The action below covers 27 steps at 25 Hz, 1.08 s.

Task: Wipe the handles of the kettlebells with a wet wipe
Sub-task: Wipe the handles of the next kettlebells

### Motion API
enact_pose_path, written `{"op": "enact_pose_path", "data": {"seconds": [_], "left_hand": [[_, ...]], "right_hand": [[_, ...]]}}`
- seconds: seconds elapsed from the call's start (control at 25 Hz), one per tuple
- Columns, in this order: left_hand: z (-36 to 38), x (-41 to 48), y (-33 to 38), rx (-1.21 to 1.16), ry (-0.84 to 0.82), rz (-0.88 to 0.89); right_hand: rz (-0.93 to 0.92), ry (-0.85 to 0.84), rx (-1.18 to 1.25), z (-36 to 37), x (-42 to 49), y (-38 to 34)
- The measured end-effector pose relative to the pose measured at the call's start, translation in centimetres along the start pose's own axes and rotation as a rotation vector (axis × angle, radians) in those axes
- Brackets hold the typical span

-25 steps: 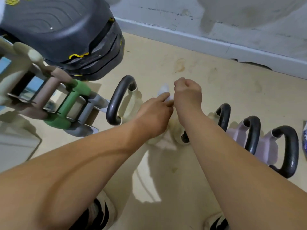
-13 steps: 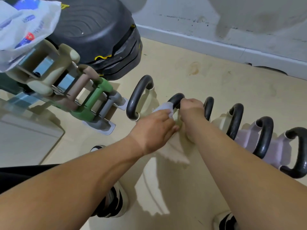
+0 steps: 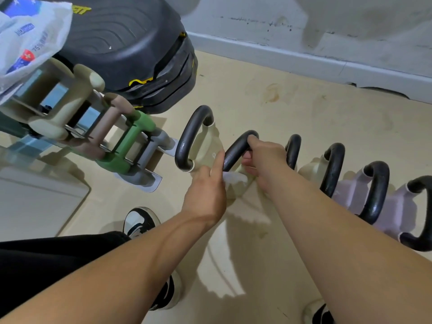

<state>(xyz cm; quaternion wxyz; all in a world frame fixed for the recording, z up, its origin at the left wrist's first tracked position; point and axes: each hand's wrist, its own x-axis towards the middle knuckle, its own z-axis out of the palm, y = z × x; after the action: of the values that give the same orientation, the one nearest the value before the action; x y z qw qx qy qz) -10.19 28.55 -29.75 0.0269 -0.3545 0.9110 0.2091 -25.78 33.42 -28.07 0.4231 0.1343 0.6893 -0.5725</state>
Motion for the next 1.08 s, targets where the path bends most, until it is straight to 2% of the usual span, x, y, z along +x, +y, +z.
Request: {"op": "enact_pose_path", "data": {"seconds": [0.08,0.16,0.24,0.32,0.4,0.44,0.6,0.76,1.08], "left_hand": [[-0.4,2.0,0.4,-0.025,-0.067,-0.044],[-1.8,4.3,1.1,-0.09,-0.218,-0.034],[-2.6,5.5,1.3,-0.287,-0.257,-0.078],[-1.9,4.2,1.3,-0.551,-0.178,-0.193],[-0.6,1.7,0.8,-0.532,-0.015,-0.212],[-0.1,0.6,0.4,-0.502,0.017,-0.225],[0.1,1.6,-0.1,-0.573,-0.013,-0.316],[0.3,2.3,0.8,-0.601,0.019,-0.321],[0.1,4.0,1.3,-0.724,0.065,-0.358]], "right_hand": [[-0.039,-0.021,-0.035,-0.2,0.1,0.6],[-0.028,-0.02,-0.056,-0.1,0.4,0.6],[0.018,0.01,-0.086,0.2,0.6,0.3],[0.022,0.058,-0.106,0.8,0.5,0.2],[0.003,0.082,-0.132,1.3,0.2,0.2],[-0.021,0.087,-0.156,1.6,0.2,0.4],[-0.066,0.094,-0.177,2.6,0.6,0.4],[-0.025,0.092,-0.122,3.4,1.2,-0.1],[-0.067,0.081,-0.187,4.4,2.8,-1.4]]}}
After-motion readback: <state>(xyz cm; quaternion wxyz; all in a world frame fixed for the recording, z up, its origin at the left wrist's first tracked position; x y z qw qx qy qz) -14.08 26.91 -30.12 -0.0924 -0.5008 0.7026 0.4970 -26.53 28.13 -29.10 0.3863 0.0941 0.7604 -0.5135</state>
